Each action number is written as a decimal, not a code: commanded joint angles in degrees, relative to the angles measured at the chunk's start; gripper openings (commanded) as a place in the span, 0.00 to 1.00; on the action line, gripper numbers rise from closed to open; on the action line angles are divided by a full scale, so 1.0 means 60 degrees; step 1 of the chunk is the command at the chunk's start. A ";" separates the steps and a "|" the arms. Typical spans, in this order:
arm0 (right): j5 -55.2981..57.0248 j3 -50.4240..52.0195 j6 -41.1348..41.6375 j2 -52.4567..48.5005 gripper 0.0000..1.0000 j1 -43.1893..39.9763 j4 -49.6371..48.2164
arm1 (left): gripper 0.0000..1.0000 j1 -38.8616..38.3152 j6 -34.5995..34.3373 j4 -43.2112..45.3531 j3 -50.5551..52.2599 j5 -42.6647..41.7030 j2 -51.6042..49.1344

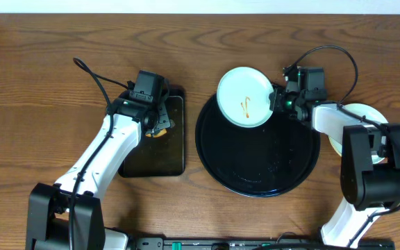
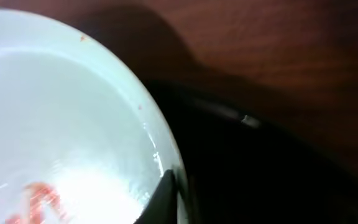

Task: Clean dirty plates on tray and stack at the side
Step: 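Move right gripper to the last light blue plate and grasp its rim, then carry the sponge with left gripper onto the plate and scrub it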

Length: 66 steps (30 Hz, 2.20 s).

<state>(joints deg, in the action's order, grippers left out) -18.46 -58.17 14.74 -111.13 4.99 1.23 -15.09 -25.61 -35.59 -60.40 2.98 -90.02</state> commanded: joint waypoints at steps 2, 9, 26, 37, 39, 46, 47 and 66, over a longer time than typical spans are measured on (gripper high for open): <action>0.0546 0.0000 -0.0157 0.0809 0.01 0.0058 0.1162 | 0.08 0.0047 0.0051 0.0102 0.0040 0.0084 -0.0091; 0.0831 0.0000 -0.0506 0.2331 0.01 0.0058 0.3887 | 0.08 0.0036 0.0055 0.0306 0.0040 0.0055 -0.0091; 0.1104 0.1042 -0.0463 0.2197 0.01 0.0372 0.5166 | 0.08 -0.2980 -0.0164 0.3191 0.0040 -0.2514 -0.0244; 0.1027 0.1056 -0.0313 0.2200 0.01 0.0372 0.5257 | 0.08 -0.4594 -0.1800 0.4605 0.0040 -0.2881 -0.1745; 0.1027 0.1056 -0.0324 0.2200 0.01 0.0375 0.5264 | 0.08 -0.4805 -0.1909 0.4911 0.0040 -0.2896 -0.1960; 0.1031 0.1064 -0.0310 0.2197 0.01 0.0372 0.5377 | 0.08 -0.5275 -0.3042 0.5982 0.0040 -0.2889 -0.2572; 0.1031 0.1064 -0.0310 0.2197 0.01 0.0372 0.5417 | 0.08 -0.5297 -0.3049 0.6131 0.0040 -0.2892 -0.2659; 0.1115 0.1064 -0.0317 0.2197 0.01 0.0372 0.5501 | 0.08 -0.4728 -0.2033 0.4003 0.0036 -0.2962 -0.3373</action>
<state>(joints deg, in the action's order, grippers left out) -12.80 -52.01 12.58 -97.41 6.57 34.41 -45.87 -43.20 -7.86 -61.87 -15.11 -110.02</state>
